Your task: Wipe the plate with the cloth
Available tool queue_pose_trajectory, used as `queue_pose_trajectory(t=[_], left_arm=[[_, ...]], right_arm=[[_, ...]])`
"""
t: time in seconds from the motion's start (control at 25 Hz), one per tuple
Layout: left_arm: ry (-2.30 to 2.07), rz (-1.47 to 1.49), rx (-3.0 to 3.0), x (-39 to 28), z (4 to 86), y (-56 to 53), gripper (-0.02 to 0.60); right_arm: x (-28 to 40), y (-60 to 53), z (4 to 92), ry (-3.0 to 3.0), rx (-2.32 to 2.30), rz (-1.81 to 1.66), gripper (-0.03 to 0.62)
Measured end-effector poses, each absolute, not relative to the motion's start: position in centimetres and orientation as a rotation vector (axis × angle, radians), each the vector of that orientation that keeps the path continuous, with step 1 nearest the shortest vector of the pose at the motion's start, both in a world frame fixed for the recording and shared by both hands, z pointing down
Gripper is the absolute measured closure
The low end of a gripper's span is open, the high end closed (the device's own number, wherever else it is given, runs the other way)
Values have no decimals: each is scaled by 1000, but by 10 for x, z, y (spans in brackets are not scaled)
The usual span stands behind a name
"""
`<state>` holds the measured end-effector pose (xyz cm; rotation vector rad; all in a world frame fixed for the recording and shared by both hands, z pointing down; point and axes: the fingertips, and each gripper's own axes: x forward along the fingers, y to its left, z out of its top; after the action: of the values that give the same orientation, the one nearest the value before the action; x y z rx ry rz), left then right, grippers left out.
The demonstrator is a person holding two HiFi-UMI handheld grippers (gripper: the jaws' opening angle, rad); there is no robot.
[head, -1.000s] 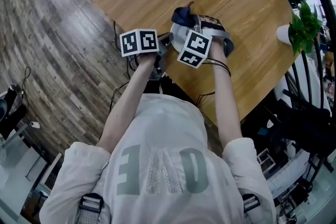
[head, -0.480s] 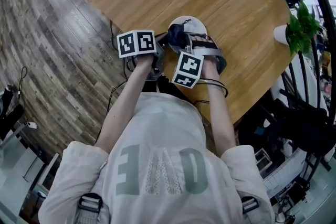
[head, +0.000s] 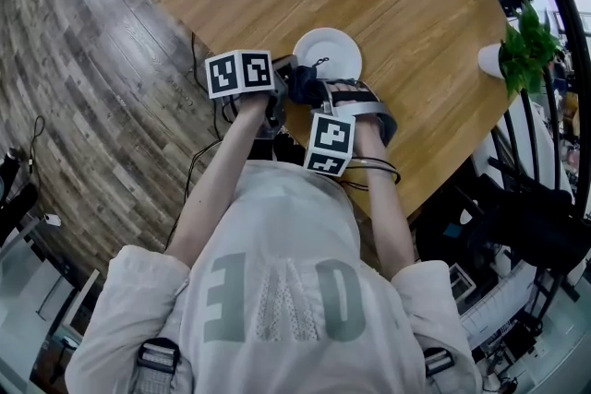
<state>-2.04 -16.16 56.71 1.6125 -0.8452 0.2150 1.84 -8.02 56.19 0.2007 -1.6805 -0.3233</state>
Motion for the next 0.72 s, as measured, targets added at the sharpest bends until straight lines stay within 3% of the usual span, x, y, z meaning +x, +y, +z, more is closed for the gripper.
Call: queue_pose_trajectory(t=[0.2,0.44,0.72], left_arm=[[-889,179,1609,-20,563,-166,549],[-999,35,1649,-44,530,-184,397],[-1030,-40,1658,-79,511,-183,397]], right_arm=[[23,-95,551,-1722,305,-285,537],[32,-149,527,-1734,471,-321,537],[0,-187,554,-1707,362,-428,537]])
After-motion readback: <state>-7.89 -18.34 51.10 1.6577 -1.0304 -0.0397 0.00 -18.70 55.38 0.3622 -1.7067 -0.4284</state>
